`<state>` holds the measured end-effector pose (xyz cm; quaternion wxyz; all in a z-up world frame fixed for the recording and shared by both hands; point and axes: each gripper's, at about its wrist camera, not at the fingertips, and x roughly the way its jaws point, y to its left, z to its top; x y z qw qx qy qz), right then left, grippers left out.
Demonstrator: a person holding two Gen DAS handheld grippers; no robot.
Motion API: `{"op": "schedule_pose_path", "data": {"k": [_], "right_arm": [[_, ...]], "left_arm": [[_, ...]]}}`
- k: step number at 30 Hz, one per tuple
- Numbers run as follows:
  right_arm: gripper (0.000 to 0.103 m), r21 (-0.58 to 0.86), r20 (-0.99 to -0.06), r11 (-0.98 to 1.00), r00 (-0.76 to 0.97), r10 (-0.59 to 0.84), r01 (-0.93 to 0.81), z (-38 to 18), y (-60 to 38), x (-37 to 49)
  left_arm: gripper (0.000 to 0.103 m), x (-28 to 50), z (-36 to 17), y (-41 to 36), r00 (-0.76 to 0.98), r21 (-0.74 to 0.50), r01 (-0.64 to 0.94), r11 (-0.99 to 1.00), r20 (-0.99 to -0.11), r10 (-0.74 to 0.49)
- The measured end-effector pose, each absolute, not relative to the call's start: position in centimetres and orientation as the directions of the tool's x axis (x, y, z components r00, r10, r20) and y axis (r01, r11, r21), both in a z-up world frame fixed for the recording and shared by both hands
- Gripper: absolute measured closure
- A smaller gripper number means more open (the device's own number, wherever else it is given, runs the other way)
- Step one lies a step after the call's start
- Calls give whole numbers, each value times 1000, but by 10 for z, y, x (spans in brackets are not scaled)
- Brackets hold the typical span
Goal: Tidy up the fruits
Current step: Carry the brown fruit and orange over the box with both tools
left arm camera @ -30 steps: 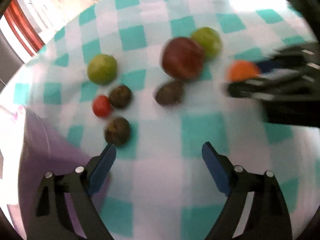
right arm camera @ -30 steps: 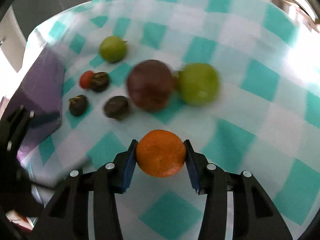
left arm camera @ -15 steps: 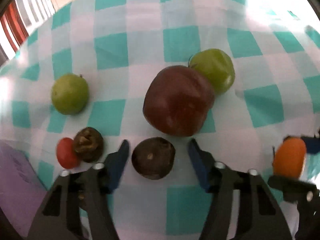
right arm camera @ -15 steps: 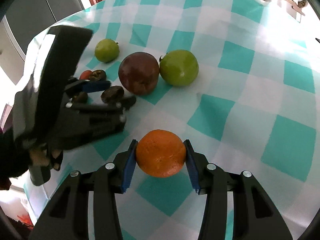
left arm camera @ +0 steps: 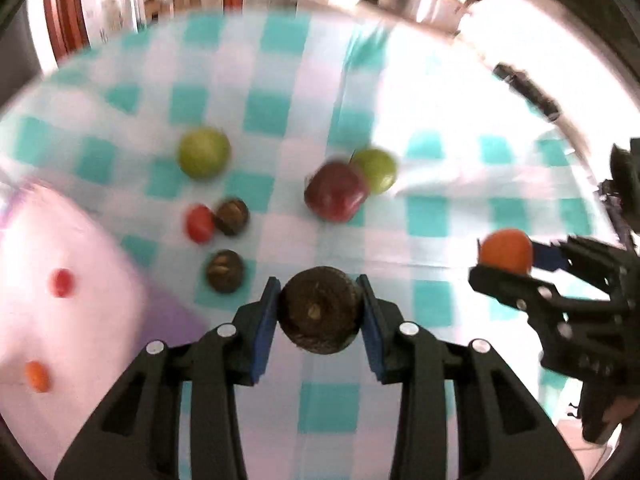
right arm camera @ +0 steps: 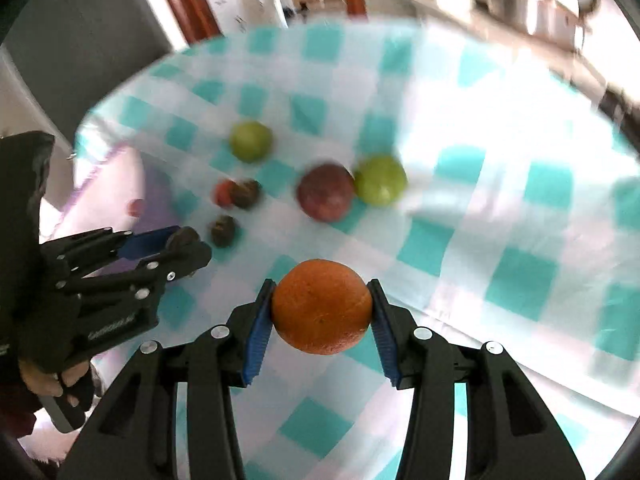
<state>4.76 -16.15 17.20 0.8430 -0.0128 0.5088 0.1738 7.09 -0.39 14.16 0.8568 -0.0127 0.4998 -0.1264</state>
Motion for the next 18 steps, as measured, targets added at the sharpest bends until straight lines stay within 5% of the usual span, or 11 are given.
{"op": "schedule_pose_path", "data": {"k": [7,18], "right_arm": [[57,54,-772,918,566,288,-394,291,-138,-58],[57,-21,-728,888,616,302,-460,326,-105,-166]], "left_arm": [[64,-55,240,29,637,-37,240,970,-748,-186],[64,-189,269,75,715,1,266,964,-671,-196]]}}
